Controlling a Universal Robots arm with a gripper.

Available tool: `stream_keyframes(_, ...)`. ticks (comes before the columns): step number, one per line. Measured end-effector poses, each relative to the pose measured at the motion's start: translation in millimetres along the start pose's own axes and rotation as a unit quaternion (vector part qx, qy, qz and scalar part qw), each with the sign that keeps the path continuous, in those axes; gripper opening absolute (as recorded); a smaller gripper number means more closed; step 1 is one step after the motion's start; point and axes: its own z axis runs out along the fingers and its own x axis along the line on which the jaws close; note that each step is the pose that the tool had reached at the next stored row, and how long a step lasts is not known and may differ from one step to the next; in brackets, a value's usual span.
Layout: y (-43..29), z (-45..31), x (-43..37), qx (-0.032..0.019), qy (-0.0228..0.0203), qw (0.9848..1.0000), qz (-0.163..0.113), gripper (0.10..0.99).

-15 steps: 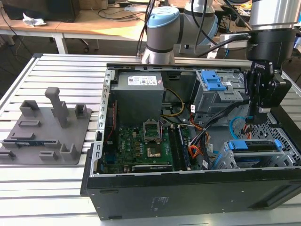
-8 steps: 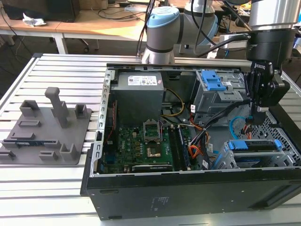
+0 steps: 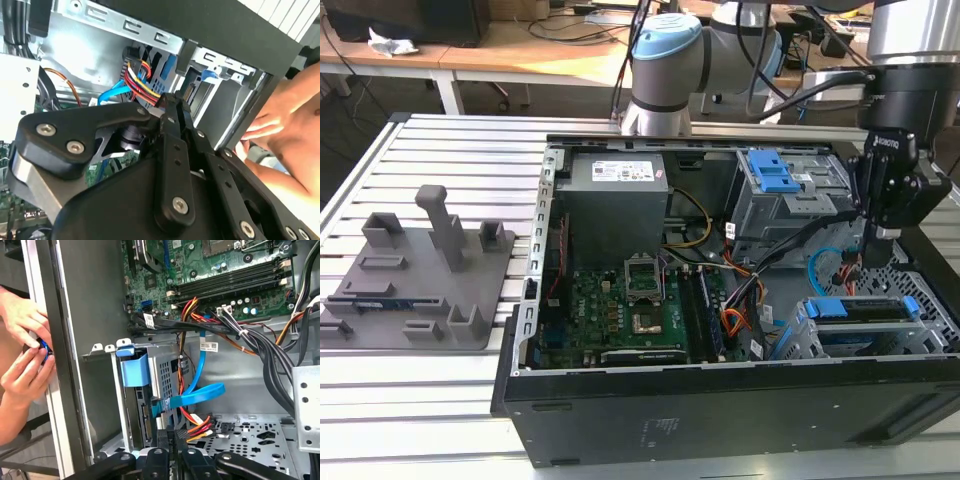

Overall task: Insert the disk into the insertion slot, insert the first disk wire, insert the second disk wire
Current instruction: 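Insert the first disk wire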

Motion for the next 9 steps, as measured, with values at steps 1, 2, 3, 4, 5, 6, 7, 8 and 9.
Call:
stream_keyframes(1,-0.1,0.6,1.4,-0.0005,-0.0037,1.0,0.0,0.165)
stream_keyframes(2,-0.4,1.7,3.8,-0.0016,-0.0118,0.9999,0.001,0.165)
stream_keyframes(3,-0.8,1.5,7.7,-0.0046,-0.0204,0.9998,0.0,0.165)
stream_keyframes(4,-1.0,0.9,9.2,-0.007,-0.0231,0.9997,-0.001,0.165)
stream_keyframes(5,-1.2,0.0,10.4,-0.0106,-0.0249,0.9996,-0.002,0.165)
stream_keyframes(6,-1.5,-0.8,11.2,-0.0144,-0.0266,0.9995,-0.004,0.165)
stream_keyframes(7,-1.9,-1.6,11.7,-0.0188,-0.0276,0.9994,-0.006,0.165)
stream_keyframes(8,-2.9,-2.4,12.1,-0.0254,-0.0289,0.9992,-0.008,0.165)
stream_keyframes(9,-4.0,-2.7,12.2,-0.0307,-0.0303,0.999,-0.011,0.165)
